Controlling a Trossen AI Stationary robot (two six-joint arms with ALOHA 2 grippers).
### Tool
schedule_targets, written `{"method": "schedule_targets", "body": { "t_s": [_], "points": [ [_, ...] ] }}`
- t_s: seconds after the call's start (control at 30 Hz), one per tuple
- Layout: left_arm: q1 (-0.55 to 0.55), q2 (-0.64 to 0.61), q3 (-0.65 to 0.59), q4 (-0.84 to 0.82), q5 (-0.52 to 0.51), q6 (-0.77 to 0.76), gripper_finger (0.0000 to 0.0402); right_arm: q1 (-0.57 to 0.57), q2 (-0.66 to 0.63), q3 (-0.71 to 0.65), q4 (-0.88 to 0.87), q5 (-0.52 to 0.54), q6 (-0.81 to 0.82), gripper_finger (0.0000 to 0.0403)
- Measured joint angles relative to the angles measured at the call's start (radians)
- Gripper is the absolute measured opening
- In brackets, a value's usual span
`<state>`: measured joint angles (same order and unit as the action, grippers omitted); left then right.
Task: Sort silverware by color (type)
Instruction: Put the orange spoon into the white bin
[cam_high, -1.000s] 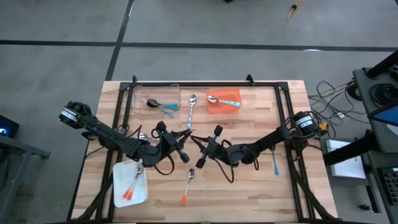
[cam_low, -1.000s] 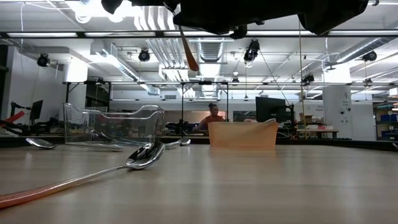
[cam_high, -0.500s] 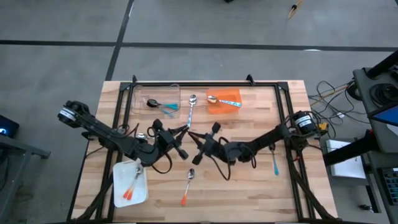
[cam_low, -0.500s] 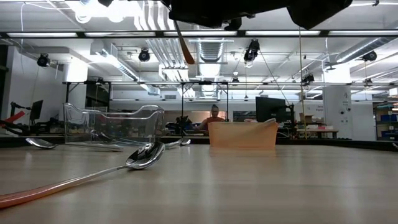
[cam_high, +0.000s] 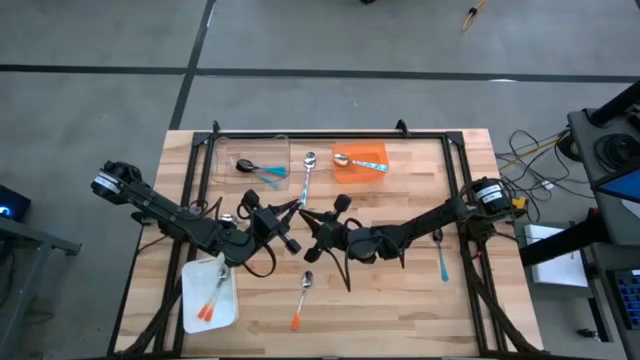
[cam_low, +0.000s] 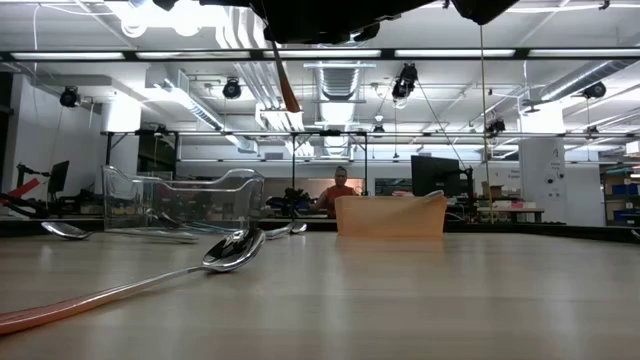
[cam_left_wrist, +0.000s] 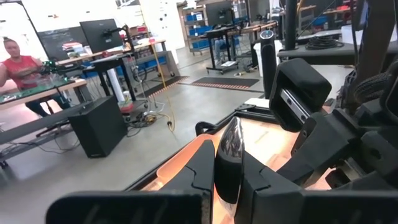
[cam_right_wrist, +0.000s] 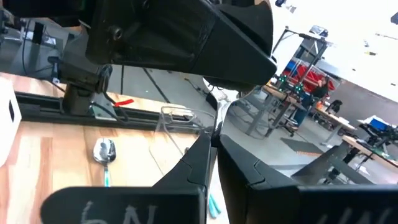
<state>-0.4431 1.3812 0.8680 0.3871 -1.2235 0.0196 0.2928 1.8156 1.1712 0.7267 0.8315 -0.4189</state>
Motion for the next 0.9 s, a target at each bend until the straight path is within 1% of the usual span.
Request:
{"method": "schedule_targets", "body": {
  "t_s": [0.23, 0.5, 0.67, 0.77, 0.83, 0.87, 0.9],
  "points": [
    [0.0, -0.002, -0.001, -0.012, 0.012, 0.004, 0.0003, 0.008, 0.0, 0.025, -0.088, 0.017, 0.096, 0.0013],
    [-0.001, -0.006, -0.001, -0.027, 0.016, 0.049, 0.0003, 0.008, 0.0, 0.032, -0.096, 0.014, 0.021, 0.0013],
    [-0.003, -0.009, -0.001, -0.036, 0.017, 0.049, 0.0003, 0.008, 0.0, 0.033, -0.102, 0.004, 0.064, 0.0014],
    [-0.003, -0.009, -0.001, -0.039, 0.014, 0.048, 0.0003, 0.008, 0.0, 0.033, -0.114, 0.002, 0.099, 0.0028],
    [-0.003, -0.015, -0.001, -0.039, -0.003, 0.05, 0.0004, 0.008, 0.002, 0.033, -0.117, 0.0, 0.124, 0.005],
    [0.0, -0.018, 0.0, -0.033, -0.021, 0.052, 0.0005, 0.009, 0.002, 0.032, -0.123, -0.025, 0.135, 0.0062],
    [0.001, -0.022, 0.001, -0.03, -0.022, 0.051, 0.0005, 0.012, 0.004, 0.032, -0.124, -0.028, 0.142, 0.0075]
  ]
}}
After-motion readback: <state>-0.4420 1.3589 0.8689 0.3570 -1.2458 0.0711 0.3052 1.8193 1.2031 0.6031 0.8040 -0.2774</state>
